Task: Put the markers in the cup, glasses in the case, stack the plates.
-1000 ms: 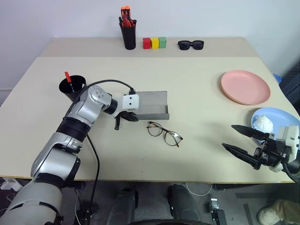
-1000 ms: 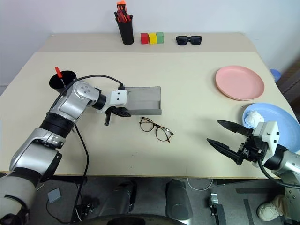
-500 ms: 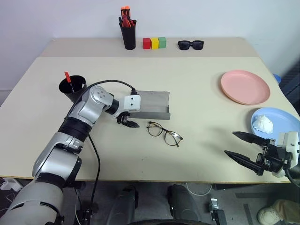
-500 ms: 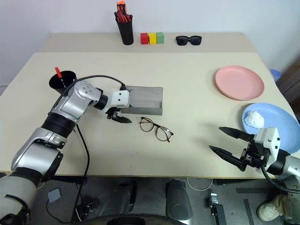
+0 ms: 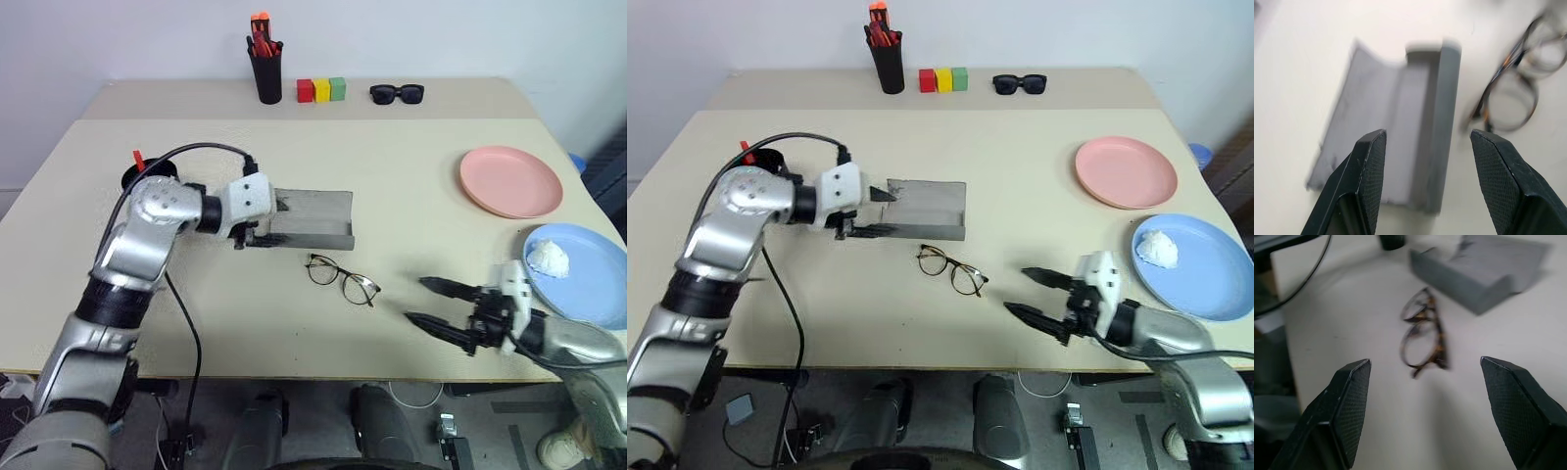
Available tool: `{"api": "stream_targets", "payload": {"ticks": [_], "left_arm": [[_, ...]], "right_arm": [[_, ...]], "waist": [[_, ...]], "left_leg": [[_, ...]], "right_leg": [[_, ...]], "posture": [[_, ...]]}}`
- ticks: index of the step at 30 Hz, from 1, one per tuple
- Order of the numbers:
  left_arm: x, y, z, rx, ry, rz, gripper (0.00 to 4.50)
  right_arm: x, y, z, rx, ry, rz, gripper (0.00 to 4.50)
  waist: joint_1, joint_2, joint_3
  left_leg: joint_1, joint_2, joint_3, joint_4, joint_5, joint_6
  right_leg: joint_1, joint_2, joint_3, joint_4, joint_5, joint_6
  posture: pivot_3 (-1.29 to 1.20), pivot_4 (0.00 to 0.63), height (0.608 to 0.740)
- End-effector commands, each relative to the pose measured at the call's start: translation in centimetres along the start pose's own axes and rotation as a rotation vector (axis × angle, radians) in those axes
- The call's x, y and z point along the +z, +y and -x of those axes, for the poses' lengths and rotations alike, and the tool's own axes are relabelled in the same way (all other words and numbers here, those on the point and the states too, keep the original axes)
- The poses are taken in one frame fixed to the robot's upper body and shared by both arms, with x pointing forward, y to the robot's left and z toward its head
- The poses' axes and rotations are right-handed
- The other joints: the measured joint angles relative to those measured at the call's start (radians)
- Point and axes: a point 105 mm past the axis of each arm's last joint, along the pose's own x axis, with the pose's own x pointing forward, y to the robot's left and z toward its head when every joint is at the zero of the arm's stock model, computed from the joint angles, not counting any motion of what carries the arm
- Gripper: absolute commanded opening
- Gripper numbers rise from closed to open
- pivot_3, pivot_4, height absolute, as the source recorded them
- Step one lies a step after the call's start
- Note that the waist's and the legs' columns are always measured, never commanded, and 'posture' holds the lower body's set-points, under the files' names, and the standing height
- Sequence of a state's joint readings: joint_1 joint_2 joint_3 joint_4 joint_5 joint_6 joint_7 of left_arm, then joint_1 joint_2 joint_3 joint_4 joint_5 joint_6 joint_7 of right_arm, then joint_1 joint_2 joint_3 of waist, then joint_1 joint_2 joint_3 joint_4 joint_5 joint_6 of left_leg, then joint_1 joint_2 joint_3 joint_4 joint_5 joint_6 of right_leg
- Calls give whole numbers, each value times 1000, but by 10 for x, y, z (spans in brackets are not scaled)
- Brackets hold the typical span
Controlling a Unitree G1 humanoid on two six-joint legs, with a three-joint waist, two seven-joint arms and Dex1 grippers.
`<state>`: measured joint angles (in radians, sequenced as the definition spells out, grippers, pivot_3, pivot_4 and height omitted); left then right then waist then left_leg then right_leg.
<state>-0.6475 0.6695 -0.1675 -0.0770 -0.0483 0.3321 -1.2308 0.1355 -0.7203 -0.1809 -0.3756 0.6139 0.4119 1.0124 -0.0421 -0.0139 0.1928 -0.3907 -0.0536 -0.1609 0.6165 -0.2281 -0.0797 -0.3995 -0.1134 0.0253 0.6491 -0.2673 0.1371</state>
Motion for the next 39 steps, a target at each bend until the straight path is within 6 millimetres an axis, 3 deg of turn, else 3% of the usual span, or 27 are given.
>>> {"api": "stream_targets", "payload": {"ticks": [1, 6, 12, 21, 39], "left_arm": [[8, -20, 22, -49, -5, 97, 2753], [4, -53, 35, -97, -8, 159, 2753], [-19, -81, 21, -90, 30, 205, 2753], [-21, -85, 7, -70, 22, 219, 2753], [-29, -78, 0, 13, 37, 255, 2753]], "right_arm": [[7, 3, -10, 73, 20, 19, 3649], [8, -2, -24, 136, 86, 12, 3649], [14, -16, -53, 204, 175, 5, 3649], [19, -35, -72, 221, 228, 36, 3649], [24, -34, -90, 336, 314, 66, 3649]], "waist": [[-1, 0, 0], [8, 0, 0], [4, 0, 0], [24, 0, 0], [22, 0, 0]], "left_leg": [[0, 0, 0, 0, 0, 0], [0, 0, 0, 1, 0, 0], [1, 0, 0, 0, 0, 0], [0, 0, 0, 0, 0, 0], [0, 0, 0, 0, 0, 0]], "right_leg": [[0, 0, 0, 0, 0, 0], [1, 0, 0, 0, 0, 0], [1, 0, 0, -1, 0, -1], [0, 0, 0, -3, 0, -1], [0, 0, 0, -3, 0, -1]], "posture": [[0, 150, 740], [0, 150, 740], [0, 150, 740], [0, 150, 740], [0, 150, 740]]}}
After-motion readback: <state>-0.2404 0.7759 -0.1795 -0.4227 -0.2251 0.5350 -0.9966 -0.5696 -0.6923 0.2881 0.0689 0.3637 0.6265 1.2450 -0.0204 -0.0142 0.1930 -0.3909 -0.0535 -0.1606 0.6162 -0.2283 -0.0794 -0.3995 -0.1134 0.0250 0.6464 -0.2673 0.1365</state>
